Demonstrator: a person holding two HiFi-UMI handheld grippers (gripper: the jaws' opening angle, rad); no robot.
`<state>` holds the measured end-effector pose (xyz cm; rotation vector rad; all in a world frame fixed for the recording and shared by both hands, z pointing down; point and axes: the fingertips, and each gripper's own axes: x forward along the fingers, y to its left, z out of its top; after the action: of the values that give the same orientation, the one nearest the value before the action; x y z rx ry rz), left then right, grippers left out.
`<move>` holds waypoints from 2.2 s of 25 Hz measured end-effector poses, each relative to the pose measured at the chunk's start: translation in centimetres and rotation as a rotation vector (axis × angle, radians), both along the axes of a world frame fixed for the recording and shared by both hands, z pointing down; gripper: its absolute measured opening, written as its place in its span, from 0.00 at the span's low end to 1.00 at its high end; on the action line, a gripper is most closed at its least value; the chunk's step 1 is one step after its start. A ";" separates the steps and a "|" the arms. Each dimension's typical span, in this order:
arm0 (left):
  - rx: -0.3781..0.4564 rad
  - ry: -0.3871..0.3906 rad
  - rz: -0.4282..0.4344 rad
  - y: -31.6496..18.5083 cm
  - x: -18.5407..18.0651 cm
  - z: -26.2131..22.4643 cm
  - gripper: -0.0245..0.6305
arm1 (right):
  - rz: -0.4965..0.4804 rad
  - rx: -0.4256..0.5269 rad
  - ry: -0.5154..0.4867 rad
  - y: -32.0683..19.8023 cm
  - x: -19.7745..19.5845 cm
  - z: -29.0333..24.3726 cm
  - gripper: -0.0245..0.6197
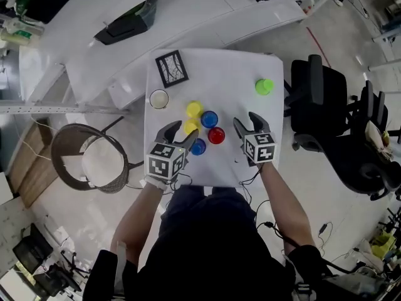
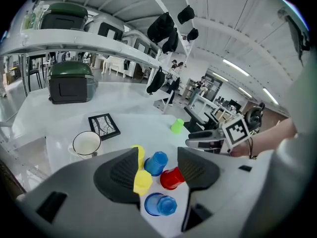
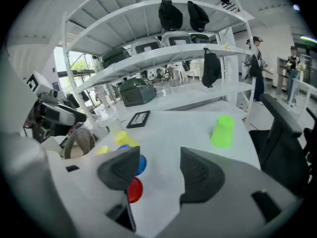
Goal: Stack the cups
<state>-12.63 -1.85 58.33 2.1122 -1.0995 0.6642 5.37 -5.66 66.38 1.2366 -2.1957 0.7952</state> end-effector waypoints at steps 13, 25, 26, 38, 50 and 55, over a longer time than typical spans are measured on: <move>-0.017 0.004 -0.005 1.3 -0.1 -0.4 0.41 | -0.226 -0.107 0.038 8.0 -9.0 3.2 0.42; -0.021 -0.001 0.006 1.1 0.1 0.0 0.41 | -0.213 -0.135 0.095 7.9 -7.4 4.4 0.38; -0.020 0.001 0.009 0.9 0.3 -0.1 0.41 | -0.194 -0.136 0.091 7.7 -6.8 4.3 0.38; -0.049 0.003 0.045 0.4 2.4 0.7 0.41 | 0.093 -0.106 0.062 -0.6 2.9 3.5 0.38; -0.095 -0.009 -0.004 0.2 0.7 2.5 0.41 | 0.164 -0.077 0.064 -11.1 4.3 4.0 0.38; -0.105 -0.005 -0.023 0.3 0.0 2.9 0.41 | 0.173 -0.084 0.080 -12.8 4.1 4.7 0.38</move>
<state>-12.68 -1.51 61.22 2.0075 -1.0669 0.7014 9.50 -18.45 71.03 1.4050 -1.9913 0.8804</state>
